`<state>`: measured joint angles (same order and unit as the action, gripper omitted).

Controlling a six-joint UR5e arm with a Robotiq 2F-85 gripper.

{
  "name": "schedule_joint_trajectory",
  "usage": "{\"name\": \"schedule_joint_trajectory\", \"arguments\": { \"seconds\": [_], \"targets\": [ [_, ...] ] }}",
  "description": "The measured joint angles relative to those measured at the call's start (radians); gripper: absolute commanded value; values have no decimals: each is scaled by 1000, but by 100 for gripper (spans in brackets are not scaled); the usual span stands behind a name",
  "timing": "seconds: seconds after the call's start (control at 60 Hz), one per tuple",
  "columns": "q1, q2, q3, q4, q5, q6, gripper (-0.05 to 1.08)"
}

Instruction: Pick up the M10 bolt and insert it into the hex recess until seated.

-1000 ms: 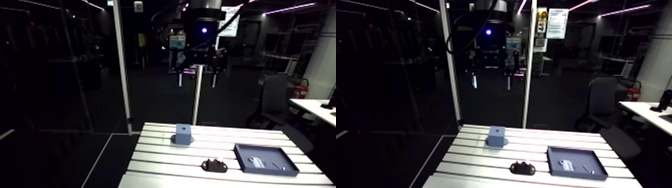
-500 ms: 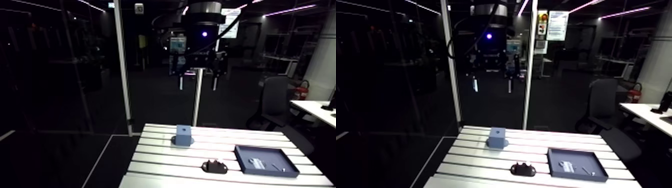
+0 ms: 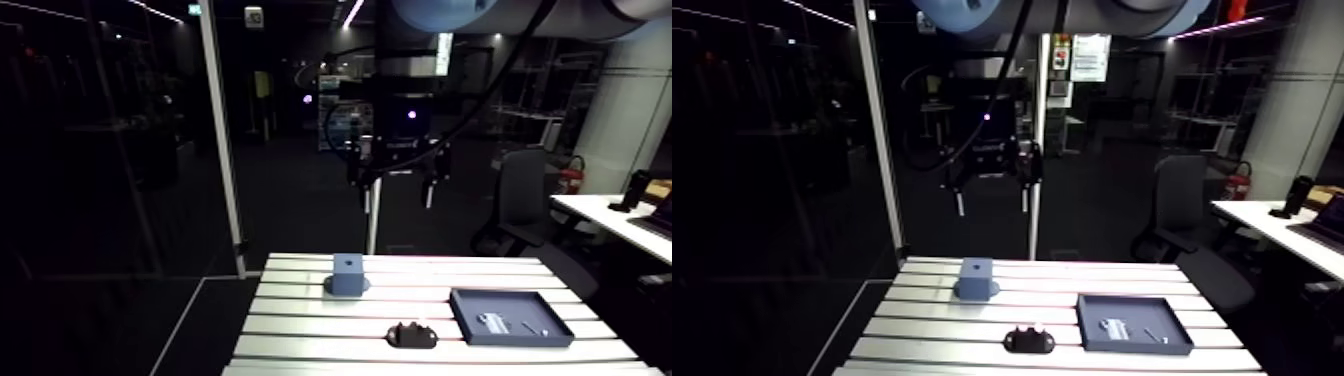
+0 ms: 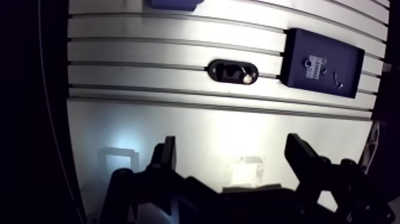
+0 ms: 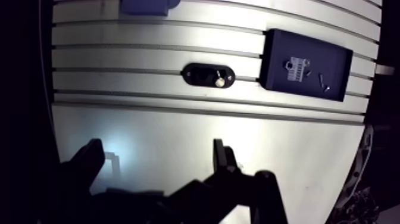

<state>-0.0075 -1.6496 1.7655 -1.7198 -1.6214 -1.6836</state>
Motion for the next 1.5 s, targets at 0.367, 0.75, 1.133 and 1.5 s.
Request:
{"name": "schedule_joint_trajectory", "arguments": {
  "seconds": [0.367,0.75,1.133,1.5],
  "targets": [
    [-88,5,146,-186,23,-101,1],
    [-187,53,268,-346,66,-142,2],
    [-211,90,339,-487,71,-187,2],
    [-216,137,394,-615,70,-202,8]
  ]
}}
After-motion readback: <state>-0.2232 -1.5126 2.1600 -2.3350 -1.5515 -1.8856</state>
